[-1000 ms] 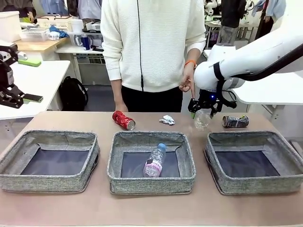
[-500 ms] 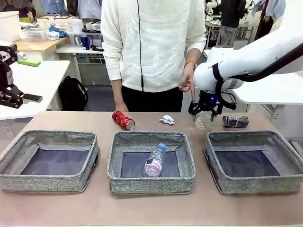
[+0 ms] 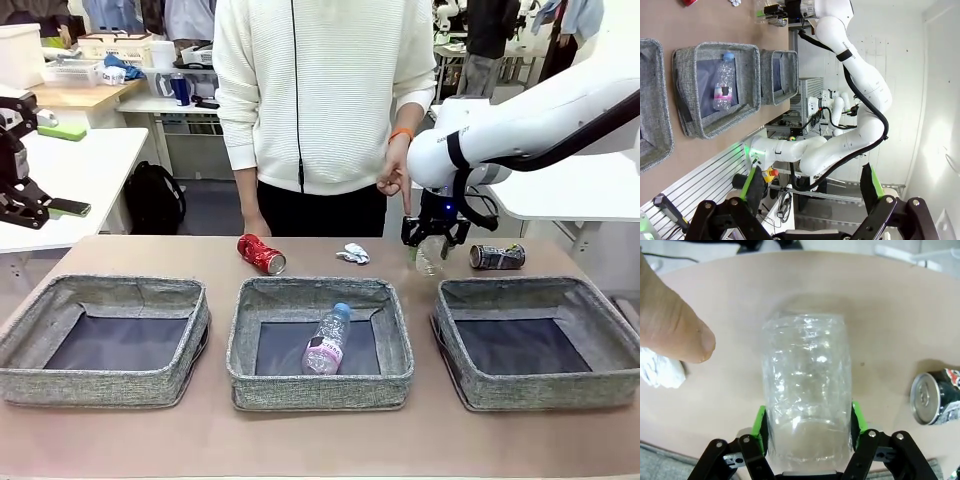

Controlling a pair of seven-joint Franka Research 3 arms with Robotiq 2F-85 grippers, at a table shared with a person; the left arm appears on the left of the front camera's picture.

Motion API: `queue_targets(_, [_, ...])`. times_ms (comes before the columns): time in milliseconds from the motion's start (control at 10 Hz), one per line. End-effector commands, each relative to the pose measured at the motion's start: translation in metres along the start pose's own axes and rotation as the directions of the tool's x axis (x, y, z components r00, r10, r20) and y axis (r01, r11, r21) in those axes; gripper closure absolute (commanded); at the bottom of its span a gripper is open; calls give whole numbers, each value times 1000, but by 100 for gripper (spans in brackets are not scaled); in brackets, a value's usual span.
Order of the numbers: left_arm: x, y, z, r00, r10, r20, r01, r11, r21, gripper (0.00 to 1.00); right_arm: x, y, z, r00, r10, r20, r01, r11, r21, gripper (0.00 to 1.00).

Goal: Sort the waste into the appropriate baskets.
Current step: Pick up the waste item pointed out by the person.

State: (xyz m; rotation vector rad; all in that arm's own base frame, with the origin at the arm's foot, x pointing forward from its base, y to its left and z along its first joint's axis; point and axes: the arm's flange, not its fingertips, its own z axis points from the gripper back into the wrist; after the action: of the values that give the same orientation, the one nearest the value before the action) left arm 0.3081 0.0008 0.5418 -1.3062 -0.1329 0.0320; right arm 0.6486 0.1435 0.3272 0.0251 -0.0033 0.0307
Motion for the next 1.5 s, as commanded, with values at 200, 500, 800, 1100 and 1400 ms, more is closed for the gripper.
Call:
queue_targets(200, [-2,0,1,1000,-11,-9,11,1000,6,0,5,-2,-1,999,-31,-21,30,997,-72,80])
queue_targets(500, [-2,0,1,1000,-11,-9,11,1000,6,0,7,-12,4,994,-92,-62,90,996,-23,100])
queue_targets(800, [-2,0,1,1000,-11,-9,11,1000,6,0,1,-25,19,986,-157,-55,157,988,-4,100])
queue_targets(1100, [-2,0,1,1000,-11,-9,11,1000,6,0,-23,-35,74,976,-213,48,209,975,73,100])
queue_targets(1400, [-2,0,1,1000,-11,-9,11,1000,6,0,-109,-11,164,960,-238,146,235,971,36,100])
